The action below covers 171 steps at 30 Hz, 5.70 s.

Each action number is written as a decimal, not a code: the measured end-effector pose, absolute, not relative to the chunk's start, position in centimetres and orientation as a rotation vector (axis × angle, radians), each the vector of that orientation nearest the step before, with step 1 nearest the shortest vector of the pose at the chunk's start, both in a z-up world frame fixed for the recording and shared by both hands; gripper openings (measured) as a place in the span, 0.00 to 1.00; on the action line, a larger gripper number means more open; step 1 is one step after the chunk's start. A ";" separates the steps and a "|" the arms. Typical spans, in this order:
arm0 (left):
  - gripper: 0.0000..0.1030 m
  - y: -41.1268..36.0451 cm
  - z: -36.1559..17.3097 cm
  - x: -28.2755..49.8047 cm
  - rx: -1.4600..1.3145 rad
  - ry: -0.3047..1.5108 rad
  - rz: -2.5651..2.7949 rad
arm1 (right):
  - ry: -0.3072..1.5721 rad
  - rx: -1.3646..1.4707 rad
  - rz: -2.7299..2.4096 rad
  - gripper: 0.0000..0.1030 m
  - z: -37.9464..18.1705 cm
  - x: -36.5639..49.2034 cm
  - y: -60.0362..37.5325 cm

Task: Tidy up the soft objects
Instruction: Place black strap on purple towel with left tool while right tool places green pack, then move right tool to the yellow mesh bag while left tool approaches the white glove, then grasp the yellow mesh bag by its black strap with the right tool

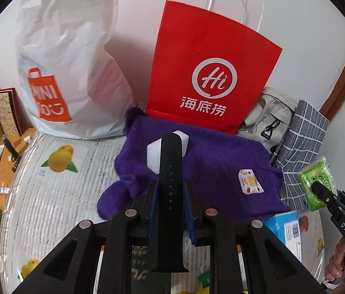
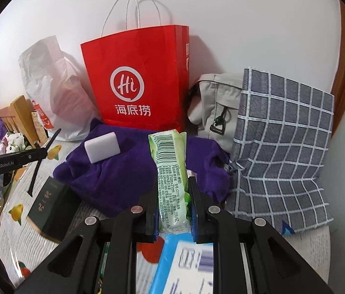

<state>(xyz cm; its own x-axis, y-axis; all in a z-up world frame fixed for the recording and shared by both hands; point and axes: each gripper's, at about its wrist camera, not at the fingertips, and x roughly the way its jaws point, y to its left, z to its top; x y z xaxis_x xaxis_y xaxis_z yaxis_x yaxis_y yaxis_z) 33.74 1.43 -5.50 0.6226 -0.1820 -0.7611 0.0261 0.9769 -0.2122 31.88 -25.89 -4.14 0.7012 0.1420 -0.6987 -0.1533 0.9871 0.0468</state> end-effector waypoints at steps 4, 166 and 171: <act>0.19 0.9 -5.6 35.7 -0.196 0.897 -0.136 | 0.777 0.010 0.175 0.18 -4.2 33.9 -25.9; 0.48 7.9 -13.9 15.2 -0.319 1.065 -0.162 | 1.025 0.065 0.310 0.06 -12.1 18.0 -16.6; 0.48 7.2 -13.5 14.9 -0.295 1.063 -0.151 | 1.075 0.075 0.323 0.21 -13.6 19.5 -16.6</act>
<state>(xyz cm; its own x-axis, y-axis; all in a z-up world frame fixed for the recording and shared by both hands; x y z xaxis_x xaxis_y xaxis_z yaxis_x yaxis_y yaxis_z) 14.91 7.16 -13.51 0.4810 -0.2630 -0.8363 -0.0199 0.9504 -0.3103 19.48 -16.65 -13.58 0.4337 0.2951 -0.8513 -0.2230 0.9506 0.2159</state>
